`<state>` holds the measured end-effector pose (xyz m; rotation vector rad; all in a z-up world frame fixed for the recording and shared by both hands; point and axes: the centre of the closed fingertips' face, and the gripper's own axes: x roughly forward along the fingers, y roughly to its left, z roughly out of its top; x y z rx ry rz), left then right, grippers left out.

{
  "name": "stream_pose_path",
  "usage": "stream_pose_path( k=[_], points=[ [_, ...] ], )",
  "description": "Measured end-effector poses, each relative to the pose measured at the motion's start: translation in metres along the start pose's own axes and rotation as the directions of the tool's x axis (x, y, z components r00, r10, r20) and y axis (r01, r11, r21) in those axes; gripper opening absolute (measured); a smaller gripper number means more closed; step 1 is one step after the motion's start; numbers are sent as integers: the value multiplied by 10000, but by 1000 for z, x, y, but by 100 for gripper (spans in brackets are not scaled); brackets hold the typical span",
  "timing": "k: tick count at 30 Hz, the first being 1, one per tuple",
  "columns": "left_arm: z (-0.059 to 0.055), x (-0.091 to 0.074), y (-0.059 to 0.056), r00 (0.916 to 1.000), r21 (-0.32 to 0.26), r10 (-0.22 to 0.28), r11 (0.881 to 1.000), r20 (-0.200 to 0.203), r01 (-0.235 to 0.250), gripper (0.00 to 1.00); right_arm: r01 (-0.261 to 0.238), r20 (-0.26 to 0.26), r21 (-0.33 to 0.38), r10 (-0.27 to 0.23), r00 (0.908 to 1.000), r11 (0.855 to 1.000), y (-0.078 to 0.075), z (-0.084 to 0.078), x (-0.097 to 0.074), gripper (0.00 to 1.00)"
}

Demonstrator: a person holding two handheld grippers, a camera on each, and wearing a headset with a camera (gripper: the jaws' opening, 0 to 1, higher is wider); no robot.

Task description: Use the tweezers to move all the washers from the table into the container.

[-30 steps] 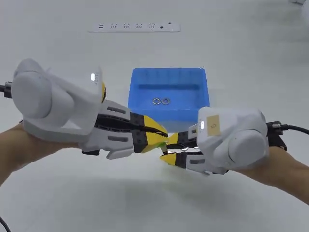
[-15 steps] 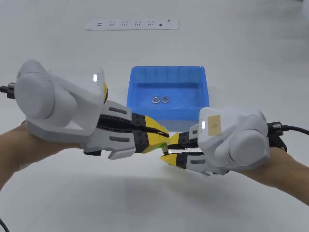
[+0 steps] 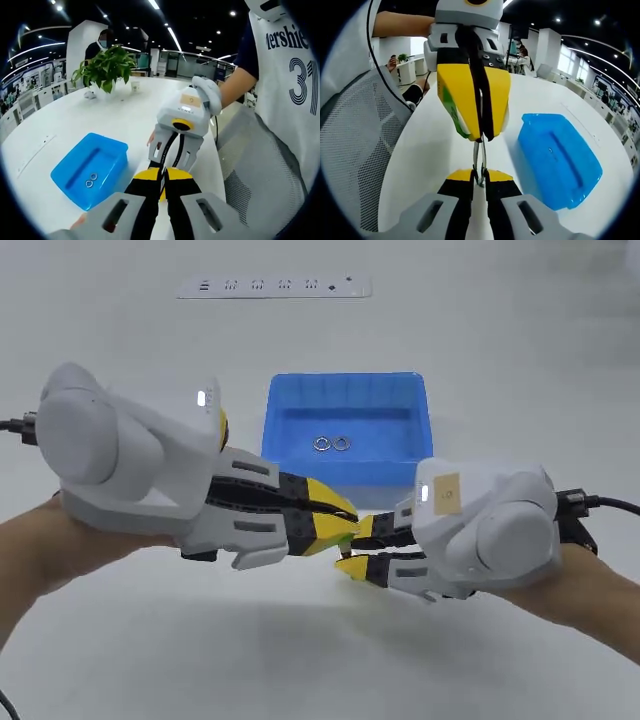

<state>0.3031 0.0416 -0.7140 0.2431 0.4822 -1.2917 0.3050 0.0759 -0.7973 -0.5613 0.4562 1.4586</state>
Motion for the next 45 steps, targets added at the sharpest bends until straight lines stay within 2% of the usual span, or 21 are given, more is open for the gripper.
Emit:
stream_pose_path(
  k=[4,7,12,22,27,35,39,45],
  points=[
    [0,0,-1,10000,-41,26,10000,11,-26,6,-7,46,433,5,10000,9991,0,0,0,9],
    [1,-2,-1,9999,43,135,9999,32,-135,6,-29,129,380,24,9999,9993,0,2,-1,9],
    [8,-8,2,9996,59,221,9997,195,-222,6,50,298,338,-60,9995,9994,-3,11,-4,9],
    [30,-26,7,9991,459,307,9984,292,-320,6,140,605,136,-148,9981,9998,-12,36,-14,10],
    [44,-33,11,9991,1072,311,9937,286,-340,6,391,736,-187,-376,9966,9991,-22,52,-22,10],
    [65,-41,27,9985,1626,310,9860,457,-381,6,847,814,-570,-799,9935,9948,-44,67,-31,10],
    [73,-42,37,9985,1885,282,9814,468,-365,5,1103,893,-608,-1047,9905,9920,-61,73,-35,10],
    [82,-37,57,9976,2161,366,9752,587,-485,6,1404,893,-663,-1342,9869,9879,-84,74,-37,10]
  ],
)
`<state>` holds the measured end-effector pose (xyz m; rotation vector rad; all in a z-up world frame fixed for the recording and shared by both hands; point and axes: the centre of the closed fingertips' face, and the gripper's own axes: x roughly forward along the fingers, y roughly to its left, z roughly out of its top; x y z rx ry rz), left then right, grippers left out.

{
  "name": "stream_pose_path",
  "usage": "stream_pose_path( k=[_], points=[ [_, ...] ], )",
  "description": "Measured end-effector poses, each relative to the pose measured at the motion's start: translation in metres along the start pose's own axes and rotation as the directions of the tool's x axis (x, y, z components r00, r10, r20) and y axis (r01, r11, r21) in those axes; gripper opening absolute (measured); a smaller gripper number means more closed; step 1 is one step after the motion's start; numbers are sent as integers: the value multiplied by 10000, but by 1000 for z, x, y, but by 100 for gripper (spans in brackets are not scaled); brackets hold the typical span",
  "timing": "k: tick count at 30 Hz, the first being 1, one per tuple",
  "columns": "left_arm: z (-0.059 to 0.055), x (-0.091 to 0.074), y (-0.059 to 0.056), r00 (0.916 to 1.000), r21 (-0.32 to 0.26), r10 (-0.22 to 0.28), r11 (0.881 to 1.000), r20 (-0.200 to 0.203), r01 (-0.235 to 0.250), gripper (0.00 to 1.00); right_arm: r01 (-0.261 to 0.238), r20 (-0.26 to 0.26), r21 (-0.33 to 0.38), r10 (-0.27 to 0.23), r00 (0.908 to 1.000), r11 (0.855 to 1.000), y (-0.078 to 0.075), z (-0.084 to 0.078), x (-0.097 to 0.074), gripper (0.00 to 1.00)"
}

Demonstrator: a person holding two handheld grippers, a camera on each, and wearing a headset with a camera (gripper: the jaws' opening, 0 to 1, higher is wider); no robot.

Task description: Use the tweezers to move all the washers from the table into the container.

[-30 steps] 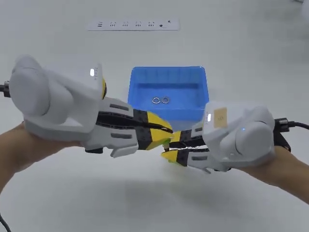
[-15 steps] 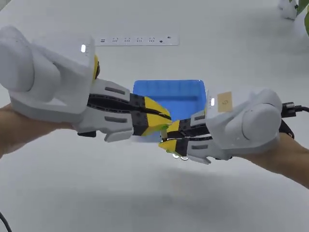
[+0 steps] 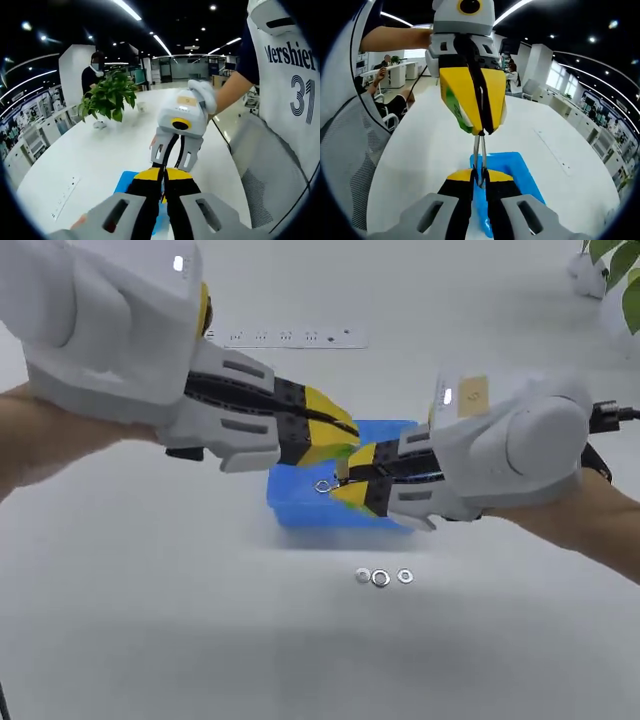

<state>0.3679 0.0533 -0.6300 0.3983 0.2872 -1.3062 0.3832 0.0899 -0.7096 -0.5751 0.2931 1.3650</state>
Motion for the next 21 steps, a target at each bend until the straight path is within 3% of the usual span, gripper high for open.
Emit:
stream_pose_path(
  k=[6,11,16,21],
  points=[
    [-5,11,19,9999,54,55,10000,114,-56,6,166,-162,103,-164,9997,9998,-20,-11,6,10],
    [-20,27,33,9999,-228,109,9997,128,-106,6,178,-436,349,-163,9989,9992,-32,-30,15,10],
    [-36,41,38,10000,-582,-93,9983,7,93,6,-29,-801,548,73,9968,9985,-33,-49,25,10],
    [-44,47,43,9998,-787,-174,9967,-30,171,6,-100,-860,652,156,9962,9978,-35,-57,30,10]
  ],
)
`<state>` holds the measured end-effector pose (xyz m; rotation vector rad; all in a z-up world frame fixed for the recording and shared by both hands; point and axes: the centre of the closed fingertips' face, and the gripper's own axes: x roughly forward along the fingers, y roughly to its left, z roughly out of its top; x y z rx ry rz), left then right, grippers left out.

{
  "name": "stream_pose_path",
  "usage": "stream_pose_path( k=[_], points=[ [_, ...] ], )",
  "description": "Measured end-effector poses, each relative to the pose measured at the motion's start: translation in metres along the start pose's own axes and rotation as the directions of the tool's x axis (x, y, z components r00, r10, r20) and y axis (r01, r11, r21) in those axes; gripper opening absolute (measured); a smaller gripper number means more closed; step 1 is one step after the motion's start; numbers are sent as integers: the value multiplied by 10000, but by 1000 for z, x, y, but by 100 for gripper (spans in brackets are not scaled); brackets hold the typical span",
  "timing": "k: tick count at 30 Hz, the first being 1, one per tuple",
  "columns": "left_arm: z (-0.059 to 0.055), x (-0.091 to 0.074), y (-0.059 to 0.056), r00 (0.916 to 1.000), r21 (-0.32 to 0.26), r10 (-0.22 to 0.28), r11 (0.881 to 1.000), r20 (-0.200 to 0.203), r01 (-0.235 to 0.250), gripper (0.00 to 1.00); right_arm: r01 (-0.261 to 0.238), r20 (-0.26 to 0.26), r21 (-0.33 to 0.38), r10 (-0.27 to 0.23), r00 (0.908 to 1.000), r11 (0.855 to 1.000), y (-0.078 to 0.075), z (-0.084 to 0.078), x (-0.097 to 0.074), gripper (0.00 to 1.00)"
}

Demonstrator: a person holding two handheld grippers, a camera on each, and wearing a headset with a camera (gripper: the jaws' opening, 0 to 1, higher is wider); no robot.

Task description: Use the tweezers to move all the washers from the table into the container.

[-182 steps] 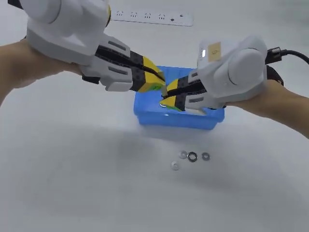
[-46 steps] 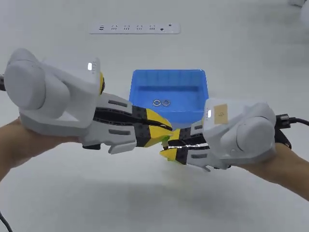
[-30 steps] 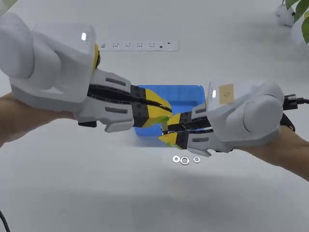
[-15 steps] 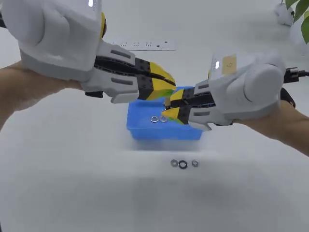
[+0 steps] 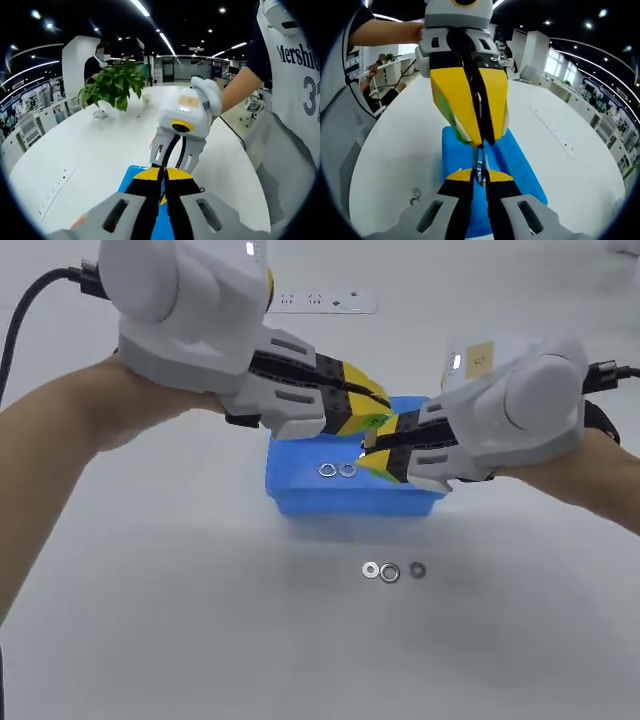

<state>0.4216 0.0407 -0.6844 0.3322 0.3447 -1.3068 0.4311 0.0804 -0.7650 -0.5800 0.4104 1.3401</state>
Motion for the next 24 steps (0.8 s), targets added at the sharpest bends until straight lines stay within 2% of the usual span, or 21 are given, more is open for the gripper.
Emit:
stream_pose_path(
  k=[4,11,19,24],
  points=[
    [-8,5,8,10000,-272,62,9996,-25,-63,6,-13,-201,486,22,9998,9988,-3,-9,5,10],
    [-16,13,9,9999,-505,-23,9987,-163,15,6,-131,-475,765,168,9987,9970,-2,-17,11,10],
    [-19,15,8,9998,-512,-82,9987,-188,73,6,-163,-632,654,205,9978,9977,-2,-23,11,12],
    [-15,13,7,9997,-346,-142,9993,-179,136,6,-277,-495,455,299,9983,9986,1,-19,6,12]
  ],
)
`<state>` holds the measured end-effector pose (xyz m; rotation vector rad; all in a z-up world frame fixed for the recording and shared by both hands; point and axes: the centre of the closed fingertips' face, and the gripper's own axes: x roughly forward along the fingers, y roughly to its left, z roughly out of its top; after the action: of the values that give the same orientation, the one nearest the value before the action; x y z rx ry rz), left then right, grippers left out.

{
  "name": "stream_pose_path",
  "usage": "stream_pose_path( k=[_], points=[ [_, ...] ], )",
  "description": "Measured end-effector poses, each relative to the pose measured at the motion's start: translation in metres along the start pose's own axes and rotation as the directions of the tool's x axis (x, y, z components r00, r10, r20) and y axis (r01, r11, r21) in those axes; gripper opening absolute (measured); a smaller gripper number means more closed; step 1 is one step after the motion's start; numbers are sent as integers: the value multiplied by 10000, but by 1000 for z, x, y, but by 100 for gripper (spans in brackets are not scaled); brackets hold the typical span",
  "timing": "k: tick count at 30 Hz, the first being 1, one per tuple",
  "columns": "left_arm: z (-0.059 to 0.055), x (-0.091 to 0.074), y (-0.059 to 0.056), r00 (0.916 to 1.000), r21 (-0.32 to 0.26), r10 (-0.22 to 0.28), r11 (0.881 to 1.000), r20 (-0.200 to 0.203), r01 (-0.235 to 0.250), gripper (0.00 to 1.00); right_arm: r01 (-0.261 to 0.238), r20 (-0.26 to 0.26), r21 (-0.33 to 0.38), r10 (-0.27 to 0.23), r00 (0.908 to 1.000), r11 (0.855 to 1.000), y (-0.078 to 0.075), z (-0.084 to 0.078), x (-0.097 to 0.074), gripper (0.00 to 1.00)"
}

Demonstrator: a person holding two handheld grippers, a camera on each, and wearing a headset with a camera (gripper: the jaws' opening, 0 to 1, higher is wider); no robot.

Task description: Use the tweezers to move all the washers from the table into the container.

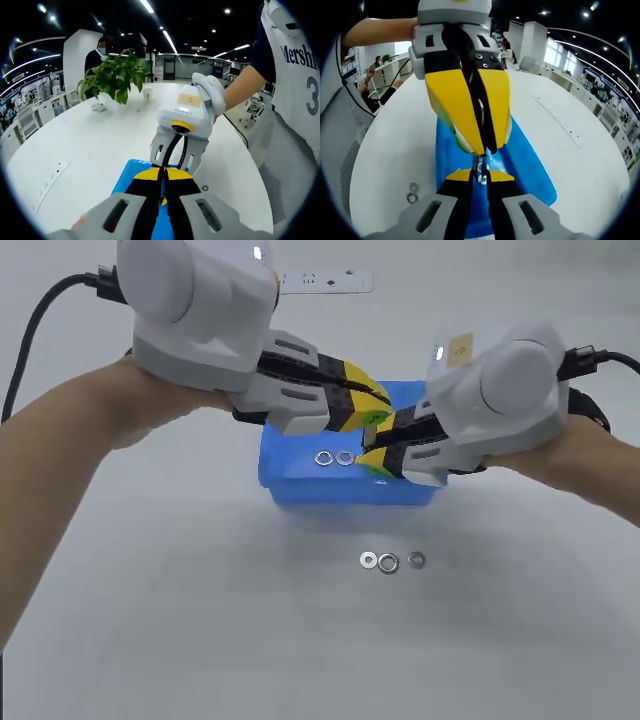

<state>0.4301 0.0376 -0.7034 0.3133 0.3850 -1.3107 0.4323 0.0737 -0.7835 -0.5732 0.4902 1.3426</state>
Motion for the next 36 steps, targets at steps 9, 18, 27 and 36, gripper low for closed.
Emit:
stream_pose_path(
  k=[9,18,27,36],
  points=[
    [22,-12,-20,9991,588,-420,9974,27,418,5,-544,803,-761,605,9949,9956,13,17,-17,11],
    [42,-21,-33,9977,1372,-666,9883,-106,674,5,-580,1358,-564,652,9886,9967,16,36,-31,10],
    [58,-34,-63,9979,1608,-551,9858,343,489,5,-728,1655,-796,852,9825,9942,41,51,-49,7],
    [54,-41,-82,9982,1373,-530,9893,285,486,9,-874,2188,-884,1050,9701,9922,65,60,-58,7]
  ],
)
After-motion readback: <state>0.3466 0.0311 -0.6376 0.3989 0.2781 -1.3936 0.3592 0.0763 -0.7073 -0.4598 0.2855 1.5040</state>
